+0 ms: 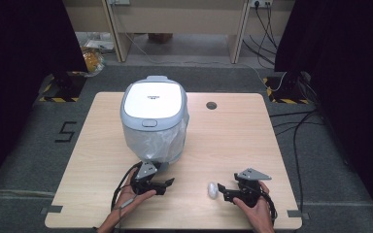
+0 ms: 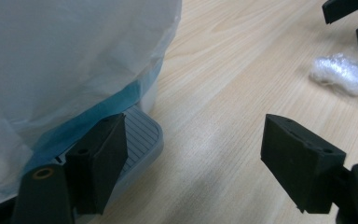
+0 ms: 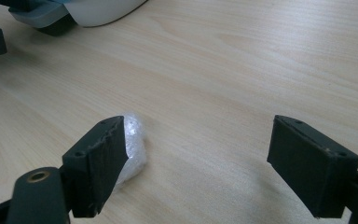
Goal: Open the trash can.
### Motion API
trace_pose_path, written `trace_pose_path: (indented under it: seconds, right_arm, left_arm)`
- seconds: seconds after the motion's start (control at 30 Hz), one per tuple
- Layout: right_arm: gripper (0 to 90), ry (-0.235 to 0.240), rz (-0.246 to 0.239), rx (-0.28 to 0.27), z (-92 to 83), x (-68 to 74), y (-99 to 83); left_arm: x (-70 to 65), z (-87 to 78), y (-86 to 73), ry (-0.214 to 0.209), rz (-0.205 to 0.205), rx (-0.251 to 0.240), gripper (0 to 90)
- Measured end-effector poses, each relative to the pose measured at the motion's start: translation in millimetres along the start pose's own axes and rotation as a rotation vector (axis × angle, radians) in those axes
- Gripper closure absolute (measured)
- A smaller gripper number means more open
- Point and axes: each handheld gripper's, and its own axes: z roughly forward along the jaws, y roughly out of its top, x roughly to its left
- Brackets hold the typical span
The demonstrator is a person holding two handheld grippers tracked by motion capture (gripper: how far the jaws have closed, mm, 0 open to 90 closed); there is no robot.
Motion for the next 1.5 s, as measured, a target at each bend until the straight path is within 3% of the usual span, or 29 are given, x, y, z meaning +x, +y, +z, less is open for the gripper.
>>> trace_pose_path:
  seconds: [0.27, 0.43, 0.87, 1.07, 1.23, 1.5]
  right_arm:
    - [19.5, 0.006, -0.002, 0.003, 0.5, 0.1, -0.4]
    - [19.6, 0.009, 0.000, 0.003, 0.5, 0.1, -0.6]
    - [19.6, 0.015, 0.012, -0.004, -1.1, -0.3, -0.6]
    - [19.6, 0.021, 0.015, -0.007, -1.5, 0.5, -0.2]
    - [19.6, 0.031, 0.015, -0.011, -2.1, 1.7, -0.1]
    - [19.5, 0.051, -0.015, -0.008, -1.0, 12.5, 0.1]
  left_arm:
    - [0.5, 1.4, -2.5, 0.001, 0.037, 0.000, 22.1]
    - [1.6, 1.5, -2.9, -0.009, 0.029, -0.005, 22.1]
    - [0.1, 3.4, -4.3, 0.009, 0.061, 0.021, 25.6]
    - [1.4, 5.3, -5.4, 0.003, 0.053, 0.037, 26.3]
    - [1.4, 9.8, -6.6, 0.002, 0.047, 0.076, 26.3]
    - [1.4, 10.5, -6.5, 0.008, 0.049, 0.079, 26.5]
